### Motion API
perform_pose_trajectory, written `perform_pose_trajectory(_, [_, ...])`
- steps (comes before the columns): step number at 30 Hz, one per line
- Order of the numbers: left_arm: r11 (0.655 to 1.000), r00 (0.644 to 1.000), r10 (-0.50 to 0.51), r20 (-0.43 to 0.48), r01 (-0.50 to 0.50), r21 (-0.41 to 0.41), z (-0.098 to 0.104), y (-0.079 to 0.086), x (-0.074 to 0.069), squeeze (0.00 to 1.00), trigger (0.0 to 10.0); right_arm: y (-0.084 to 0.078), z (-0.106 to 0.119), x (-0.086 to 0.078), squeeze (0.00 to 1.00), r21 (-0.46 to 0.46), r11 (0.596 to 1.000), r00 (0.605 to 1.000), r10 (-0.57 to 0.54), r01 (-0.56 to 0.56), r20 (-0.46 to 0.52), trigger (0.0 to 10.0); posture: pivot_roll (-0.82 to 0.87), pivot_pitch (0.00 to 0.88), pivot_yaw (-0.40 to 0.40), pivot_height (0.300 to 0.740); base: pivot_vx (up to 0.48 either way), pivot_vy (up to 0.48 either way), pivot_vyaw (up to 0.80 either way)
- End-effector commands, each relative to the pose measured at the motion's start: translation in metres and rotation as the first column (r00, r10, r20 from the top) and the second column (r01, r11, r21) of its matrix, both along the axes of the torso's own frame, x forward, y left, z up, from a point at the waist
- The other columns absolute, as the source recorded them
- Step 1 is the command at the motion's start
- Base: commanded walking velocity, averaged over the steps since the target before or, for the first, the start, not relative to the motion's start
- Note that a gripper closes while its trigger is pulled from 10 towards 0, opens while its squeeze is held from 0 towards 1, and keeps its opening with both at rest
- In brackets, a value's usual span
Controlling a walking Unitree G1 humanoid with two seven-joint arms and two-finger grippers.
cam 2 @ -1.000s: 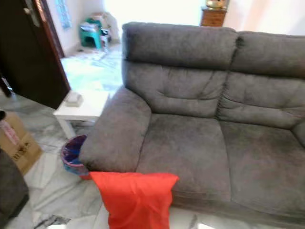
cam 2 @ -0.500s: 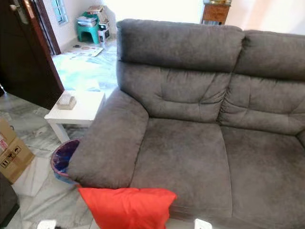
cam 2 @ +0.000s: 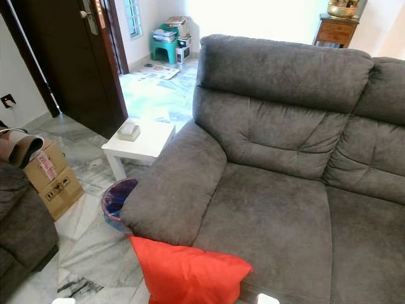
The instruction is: Move the pillow to the sofa from floor
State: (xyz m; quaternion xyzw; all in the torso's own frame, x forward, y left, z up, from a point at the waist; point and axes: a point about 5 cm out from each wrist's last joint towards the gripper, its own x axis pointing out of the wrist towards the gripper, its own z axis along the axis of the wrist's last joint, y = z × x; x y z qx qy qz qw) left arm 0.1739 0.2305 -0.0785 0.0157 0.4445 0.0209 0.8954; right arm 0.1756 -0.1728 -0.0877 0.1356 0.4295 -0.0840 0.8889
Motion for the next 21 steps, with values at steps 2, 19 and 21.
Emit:
perform_pose_trajectory(2, [0.995, 0.989, -0.078, 0.125, 0.069, 0.076, 0.015, -0.001, 0.024, 0.0, 10.0, -0.005, 0.007, 0.011, 0.0, 0.009, 0.999, 0.997, -0.044, 0.044, 0.07, 10.0, 0.12, 0.039, -0.004, 0.74, 0.0, 0.0, 0.0])
perform_pose_trajectory(19, [0.945, 0.525, -0.326, 0.786, 0.19, 0.265, 0.147, -0.023, 0.091, 0.0, 10.0, -0.077, 0.061, 0.04, 0.0, -0.114, 0.977, 0.844, -0.093, 0.178, 0.528, 10.0, 0.11, 0.001, 0.009, 0.74, 0.0, 0.0, 0.0])
perform_pose_trajectory(21, [0.946, 0.532, -0.323, 0.782, 0.197, 0.257, 0.146, -0.025, 0.083, 0.0, 10.0, -0.079, 0.064, 0.037, 0.0, -0.131, 0.978, 0.831, -0.064, 0.163, 0.552, 10.0, 0.11, 0.0, 0.014, 0.74, 0.0, 0.0, 0.0])
